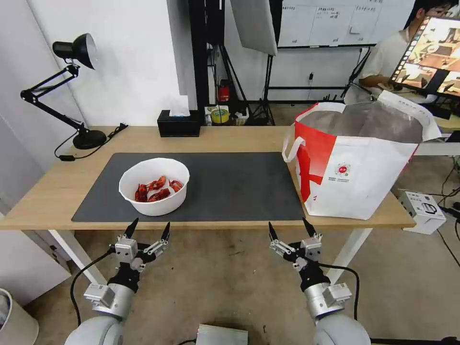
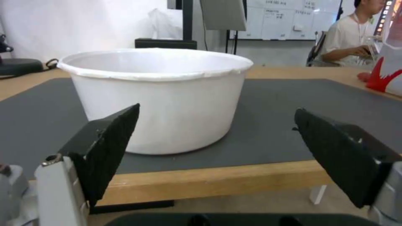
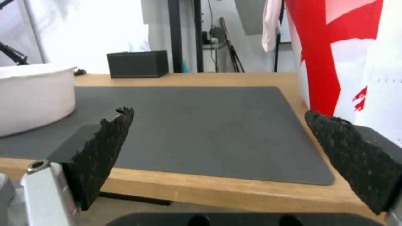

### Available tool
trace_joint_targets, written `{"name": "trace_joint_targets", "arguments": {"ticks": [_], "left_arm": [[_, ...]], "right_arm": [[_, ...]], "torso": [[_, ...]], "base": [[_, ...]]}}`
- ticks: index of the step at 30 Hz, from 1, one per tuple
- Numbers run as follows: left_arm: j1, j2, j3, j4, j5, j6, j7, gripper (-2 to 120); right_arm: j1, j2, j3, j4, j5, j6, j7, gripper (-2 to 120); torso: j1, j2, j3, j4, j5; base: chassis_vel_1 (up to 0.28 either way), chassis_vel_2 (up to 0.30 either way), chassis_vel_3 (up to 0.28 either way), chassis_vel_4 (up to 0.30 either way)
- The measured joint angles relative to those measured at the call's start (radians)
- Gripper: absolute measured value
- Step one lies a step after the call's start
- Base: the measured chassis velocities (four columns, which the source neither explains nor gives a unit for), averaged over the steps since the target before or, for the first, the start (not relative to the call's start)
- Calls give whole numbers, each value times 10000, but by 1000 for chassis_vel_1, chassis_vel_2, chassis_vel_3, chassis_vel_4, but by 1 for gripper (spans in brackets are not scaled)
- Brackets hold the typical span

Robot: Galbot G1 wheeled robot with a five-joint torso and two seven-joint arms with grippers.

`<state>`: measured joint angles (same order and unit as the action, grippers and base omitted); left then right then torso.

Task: Pick up the trash from the table and place it into the takeout bag.

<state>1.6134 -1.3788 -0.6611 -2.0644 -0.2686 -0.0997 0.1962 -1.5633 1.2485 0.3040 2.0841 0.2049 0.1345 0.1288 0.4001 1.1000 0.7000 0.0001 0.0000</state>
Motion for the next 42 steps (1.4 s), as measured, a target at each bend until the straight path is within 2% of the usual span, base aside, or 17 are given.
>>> {"name": "trace_joint_targets", "arguments": {"ticks": [7, 20, 23, 24, 27, 28, 30, 31, 32, 33, 36, 38, 39, 41, 42], "left_arm": [[-41, -17, 62, -362, -121, 325, -2, 100], [-65, 144, 38, -498, -267, 477, -3, 100], [-145, 756, -237, -748, -857, 842, -172, 100], [-145, 756, -237, -748, -857, 842, -172, 100], [-517, 1685, -496, -785, -1526, 1328, -589, 100], [-517, 1685, -496, -785, -1526, 1328, -589, 100], [-896, 2292, -575, -649, -1911, 1659, -770, 100], [-896, 2292, -575, -649, -1911, 1659, -770, 100], [-1089, 2617, -577, -535, -2092, 1807, -810, 100], [-1441, 3248, -568, -309, -2408, 2059, -863, 100], [-1666, 3772, -609, -146, -2674, 2223, -908, 100], [-1863, 4547, -964, -36, -3041, 2749, -1117, 100], [-1863, 4547, -964, -36, -3041, 2749, -1117, 100], [-2462, 5702, -1229, 372, -3537, 3499, -1176, 100], [-2462, 5702, -1229, 372, -3537, 3499, -1176, 100]], "right_arm": [[-92, 57, 29, 299, 197, -105, 264, 100], [-268, 130, 268, 281, 44, -91, 281, 100], [-270, 134, 272, 274, 41, -82, 276, 100], [-270, 134, 272, 274, 41, -82, 276, 100], [-270, 135, 274, 267, 37, -80, 269, 100], [-270, 135, 274, 267, 37, -80, 269, 100], [-269, 135, 274, 266, 35, -78, 269, 100], [-269, 135, 274, 266, 35, -78, 269, 100], [-269, 135, 274, 265, 35, -78, 268, 100], [-268, 136, 274, 263, 34, -76, 267, 100], [-268, 136, 274, 262, 34, -75, 265, 100], [-267, 136, 274, 260, 33, -74, 265, 100], [-267, 136, 274, 260, 33, -74, 265, 100], [-265, 136, 271, 257, 33, -71, 260, 100], [-265, 136, 271, 257, 33, -71, 260, 100]], "torso": [[0, 0, 0, 0, 0], [0, 0, 0, -1, -1], [-1, 0, 0, 0, -1], [-1, 0, 0, 0, -1], [0, 0, 0, 1, -3], [0, 0, 0, 1, -3], [-1, 0, 0, 0, -2], [-1, 0, 0, 0, -2], [0, 0, 0, -1, -3], [0, 0, 0, -2, -3], [0, -1, 0, -4, -4], [0, 0, 1, -1, -3], [0, 0, 1, -1, -3], [-2, 0, 0, 6, -3], [-2, 0, 0, 6, -3]], "base": [[0, 0, 0, 0], [0, 0, 0, 0], [0, 0, 0, 0], [0, 0, 0, 0], [0, 0, 0, 0], [0, 0, 0, 0], [0, 0, 0, 0], [0, 0, 0, 0], [0, 0, 0, 0], [0, 0, 0, 0], [0, 0, 0, 0], [0, 0, 0, 0], [0, 0, 0, 0], [0, 0, 0, 0], [0, 0, 0, 0]]}}
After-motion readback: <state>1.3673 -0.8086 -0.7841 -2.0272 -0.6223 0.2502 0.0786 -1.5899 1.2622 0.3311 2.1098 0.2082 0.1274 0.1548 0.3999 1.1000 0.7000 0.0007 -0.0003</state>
